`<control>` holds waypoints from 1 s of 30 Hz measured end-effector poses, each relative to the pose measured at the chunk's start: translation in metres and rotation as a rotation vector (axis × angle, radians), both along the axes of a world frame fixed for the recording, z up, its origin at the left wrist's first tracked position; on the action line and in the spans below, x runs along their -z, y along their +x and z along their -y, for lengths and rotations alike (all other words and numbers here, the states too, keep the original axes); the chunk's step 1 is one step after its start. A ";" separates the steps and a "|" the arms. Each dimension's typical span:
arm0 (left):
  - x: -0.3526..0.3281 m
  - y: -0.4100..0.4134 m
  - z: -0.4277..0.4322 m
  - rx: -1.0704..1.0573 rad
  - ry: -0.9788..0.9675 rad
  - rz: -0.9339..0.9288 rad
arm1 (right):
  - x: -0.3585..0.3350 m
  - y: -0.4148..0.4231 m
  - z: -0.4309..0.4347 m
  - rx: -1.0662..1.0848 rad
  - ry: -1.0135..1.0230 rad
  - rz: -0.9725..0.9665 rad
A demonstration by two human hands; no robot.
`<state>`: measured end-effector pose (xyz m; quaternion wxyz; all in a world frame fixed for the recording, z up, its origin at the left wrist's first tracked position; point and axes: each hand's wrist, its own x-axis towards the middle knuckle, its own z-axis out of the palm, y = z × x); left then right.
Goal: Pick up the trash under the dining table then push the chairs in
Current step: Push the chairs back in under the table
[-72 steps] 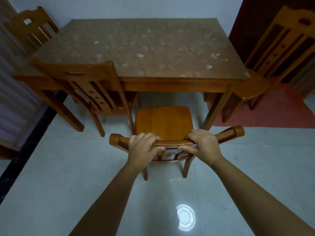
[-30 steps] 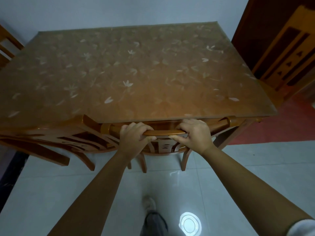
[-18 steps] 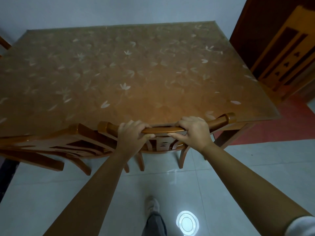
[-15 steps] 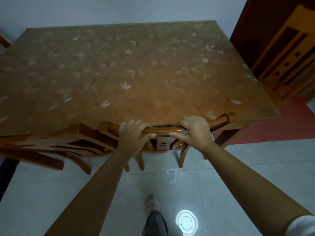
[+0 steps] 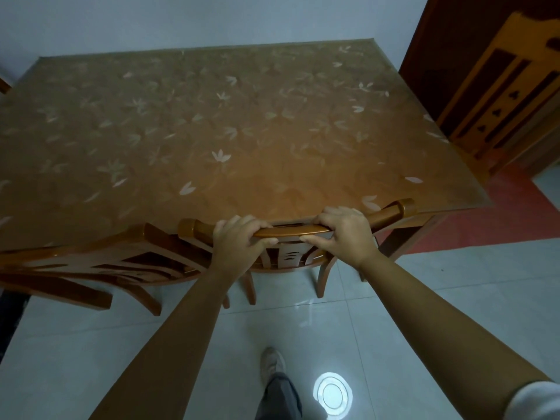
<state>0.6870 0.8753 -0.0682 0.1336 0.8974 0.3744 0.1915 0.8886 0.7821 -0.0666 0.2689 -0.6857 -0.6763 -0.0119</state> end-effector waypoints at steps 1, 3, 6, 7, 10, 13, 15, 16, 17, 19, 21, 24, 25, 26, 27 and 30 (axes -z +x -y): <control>0.000 -0.001 0.000 -0.001 -0.001 -0.005 | 0.000 -0.001 0.000 0.000 -0.005 -0.002; 0.000 -0.001 0.000 -0.002 -0.004 -0.004 | 0.000 -0.001 0.000 -0.003 -0.013 0.000; 0.001 -0.001 0.001 -0.005 0.003 0.000 | -0.002 0.000 0.001 -0.004 -0.032 0.008; 0.002 -0.001 0.001 -0.004 0.006 -0.004 | -0.002 0.000 0.001 -0.002 -0.045 0.012; 0.003 -0.001 0.004 -0.023 -0.008 -0.016 | -0.004 -0.001 0.002 0.008 -0.075 0.028; 0.005 0.000 0.010 -0.065 -0.012 -0.047 | -0.008 -0.003 0.005 0.026 -0.115 0.038; 0.004 -0.001 0.018 -0.100 -0.010 -0.059 | -0.011 -0.005 0.006 0.050 -0.178 0.033; 0.002 -0.002 0.024 -0.122 -0.015 -0.063 | -0.013 -0.006 0.008 0.063 -0.206 0.024; -0.002 -0.004 0.030 -0.147 -0.023 -0.070 | -0.015 -0.008 0.010 0.071 -0.224 0.011; -0.011 -0.011 0.047 -0.199 -0.027 -0.072 | -0.018 -0.012 0.020 0.069 -0.229 -0.010; -0.018 -0.022 0.069 -0.245 0.009 -0.046 | -0.020 -0.017 0.036 0.074 -0.193 0.007; -0.027 -0.044 0.110 -0.291 0.030 -0.032 | -0.024 -0.030 0.067 0.103 -0.129 0.066; -0.028 -0.051 0.124 -0.301 0.039 -0.039 | -0.025 -0.035 0.079 0.109 -0.118 0.066; -0.028 -0.057 0.139 -0.308 0.044 -0.047 | -0.026 -0.041 0.091 0.112 -0.113 0.063; -0.029 -0.063 0.155 -0.314 0.046 -0.051 | -0.026 -0.046 0.103 0.115 -0.117 0.057; -0.030 -0.076 0.195 -0.313 0.037 -0.045 | -0.026 -0.061 0.140 0.129 -0.138 0.042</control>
